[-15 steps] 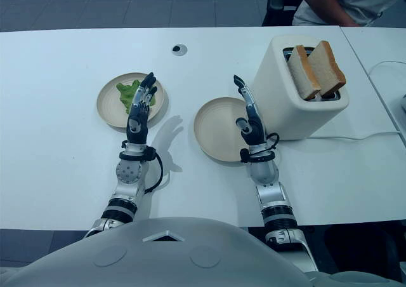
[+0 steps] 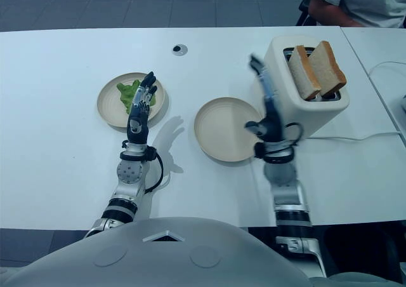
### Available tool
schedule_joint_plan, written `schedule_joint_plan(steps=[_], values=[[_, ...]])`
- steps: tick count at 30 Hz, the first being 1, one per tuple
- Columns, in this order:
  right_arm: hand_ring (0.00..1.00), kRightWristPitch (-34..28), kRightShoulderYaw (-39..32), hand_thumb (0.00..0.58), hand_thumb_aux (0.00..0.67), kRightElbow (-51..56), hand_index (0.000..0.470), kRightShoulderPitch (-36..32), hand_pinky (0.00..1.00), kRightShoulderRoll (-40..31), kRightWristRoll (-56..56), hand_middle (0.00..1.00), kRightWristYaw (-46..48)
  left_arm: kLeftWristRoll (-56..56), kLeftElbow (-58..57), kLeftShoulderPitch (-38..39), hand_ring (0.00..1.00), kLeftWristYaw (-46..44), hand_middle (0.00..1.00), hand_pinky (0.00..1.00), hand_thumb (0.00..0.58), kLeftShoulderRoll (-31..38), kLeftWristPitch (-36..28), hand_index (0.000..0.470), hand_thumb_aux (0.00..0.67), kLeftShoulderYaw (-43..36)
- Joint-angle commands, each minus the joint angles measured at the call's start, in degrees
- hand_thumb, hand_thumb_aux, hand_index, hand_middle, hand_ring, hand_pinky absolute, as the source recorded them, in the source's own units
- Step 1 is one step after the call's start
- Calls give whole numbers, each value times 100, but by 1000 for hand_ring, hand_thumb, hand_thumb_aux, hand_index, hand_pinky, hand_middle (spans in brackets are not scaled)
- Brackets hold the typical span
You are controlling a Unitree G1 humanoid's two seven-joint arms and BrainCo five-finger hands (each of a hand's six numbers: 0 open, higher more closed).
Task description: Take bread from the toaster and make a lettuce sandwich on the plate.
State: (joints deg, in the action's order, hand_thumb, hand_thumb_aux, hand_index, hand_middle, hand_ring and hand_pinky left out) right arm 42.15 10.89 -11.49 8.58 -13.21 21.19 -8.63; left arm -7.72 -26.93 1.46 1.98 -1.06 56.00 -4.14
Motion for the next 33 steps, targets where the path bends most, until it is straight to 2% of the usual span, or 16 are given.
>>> schedule_joint_plan(steps=[1,4,8,17,18,19,28,31,33], values=[[0,-1569,2735,0,0,-380,0,-251,0,-1404,441,0,-394,-145,-268,-164,0,32,0,0,0,38,-18,0,0,-15],[0,-2124,2616,0,0,616,0,-267,0,-2034,1354,0,-546,-206,-239,-218,0,62,0,0,0,-13,-6,0,0,-65],[0,-2607,1946,0,0,1577,0,-384,0,-2468,2203,0,-862,-358,-245,-283,0,140,0,0,0,61,24,0,0,-29],[0,-2808,557,0,0,1970,0,-586,0,-2643,2405,0,-564,-425,-229,-272,0,254,0,0,0,117,66,0,0,-12],[506,-2848,499,514,444,1999,311,-598,506,-2674,2381,506,-532,-426,-210,-263,0,264,0,0,0,128,69,0,0,-11],[1000,-2856,500,580,670,1950,470,-557,1000,-2683,2314,1000,-530,-423,-187,-247,0,267,0,0,0,142,73,0,0,-11],[1000,-2780,1201,580,670,574,470,-1,1000,-2497,1667,1000,-898,-431,-36,-16,0,324,0,0,0,226,81,0,0,19],[1000,-2369,1743,580,670,-395,470,-80,1000,-2152,1595,1000,-1759,-431,-12,11,0,348,0,0,0,240,69,0,0,22],[1000,-1931,1644,580,670,-942,470,-183,1000,-1740,1526,1000,-2235,-443,-42,16,0,374,0,0,0,238,77,0,0,21]])
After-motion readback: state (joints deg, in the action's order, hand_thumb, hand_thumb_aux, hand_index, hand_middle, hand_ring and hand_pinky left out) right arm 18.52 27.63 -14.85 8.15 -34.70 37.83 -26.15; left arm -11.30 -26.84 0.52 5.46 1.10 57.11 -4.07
